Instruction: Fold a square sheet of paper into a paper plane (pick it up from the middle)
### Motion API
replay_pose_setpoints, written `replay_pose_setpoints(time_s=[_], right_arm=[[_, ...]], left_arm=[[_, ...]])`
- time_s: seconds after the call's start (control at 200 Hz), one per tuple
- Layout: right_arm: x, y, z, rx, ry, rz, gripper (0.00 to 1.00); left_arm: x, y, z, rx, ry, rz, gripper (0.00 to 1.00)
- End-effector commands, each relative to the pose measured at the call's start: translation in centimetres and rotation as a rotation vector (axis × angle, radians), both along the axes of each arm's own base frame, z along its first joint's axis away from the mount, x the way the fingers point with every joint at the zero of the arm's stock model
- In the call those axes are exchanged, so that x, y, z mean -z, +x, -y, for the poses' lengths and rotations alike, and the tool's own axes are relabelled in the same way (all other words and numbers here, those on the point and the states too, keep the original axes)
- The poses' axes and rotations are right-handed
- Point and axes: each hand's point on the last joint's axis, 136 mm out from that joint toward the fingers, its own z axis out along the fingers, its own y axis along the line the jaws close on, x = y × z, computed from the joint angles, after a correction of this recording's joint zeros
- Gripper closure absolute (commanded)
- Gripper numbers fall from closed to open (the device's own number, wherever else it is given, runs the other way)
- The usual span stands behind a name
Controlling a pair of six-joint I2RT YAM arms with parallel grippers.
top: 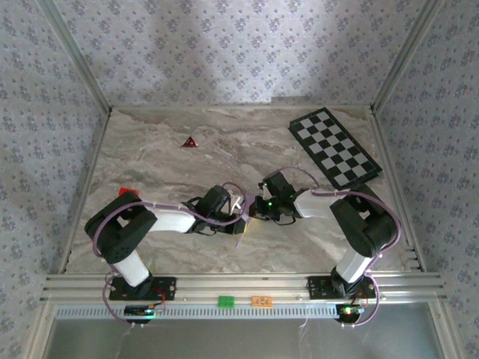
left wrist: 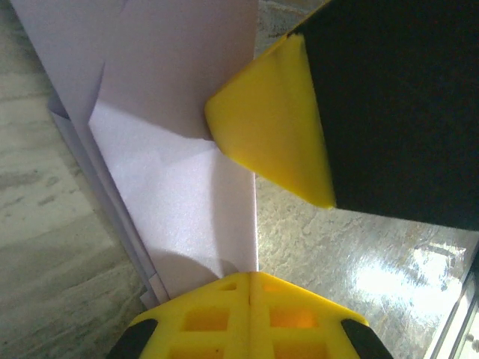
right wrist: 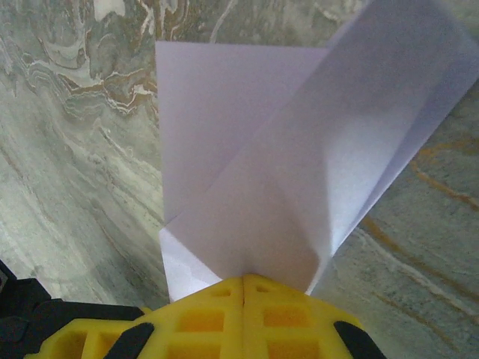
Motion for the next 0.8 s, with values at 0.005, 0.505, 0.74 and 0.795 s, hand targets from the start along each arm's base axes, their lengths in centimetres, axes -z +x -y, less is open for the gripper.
replay_pose_setpoints(time_s=[0.005, 0.505, 0.74, 0.795], right_arm=[[1.4, 1.4, 2.2, 0.064, -0.044, -0.006, 0.95], [1.1, 5.9, 5.7, 0.184, -0.027, -0.003, 0.95], [1.2, 7.3, 7.2, 0.214, -0.05, -0.009, 0.95], [1.0, 7.7, 7.3, 0.215, -0.035, -0.012, 0.95]], left_arm=[[4.8, -3.5, -4.2, 0.014, 0.209, -0.141, 1.0], [5.6, -4.2, -4.8, 0.015, 0.221, -0.164, 1.0], [5.7, -4.4, -4.8, 0.025, 0.22, -0.165, 1.0], [5.7, -4.4, -4.8, 0.033, 0.221, -0.166, 1.0]])
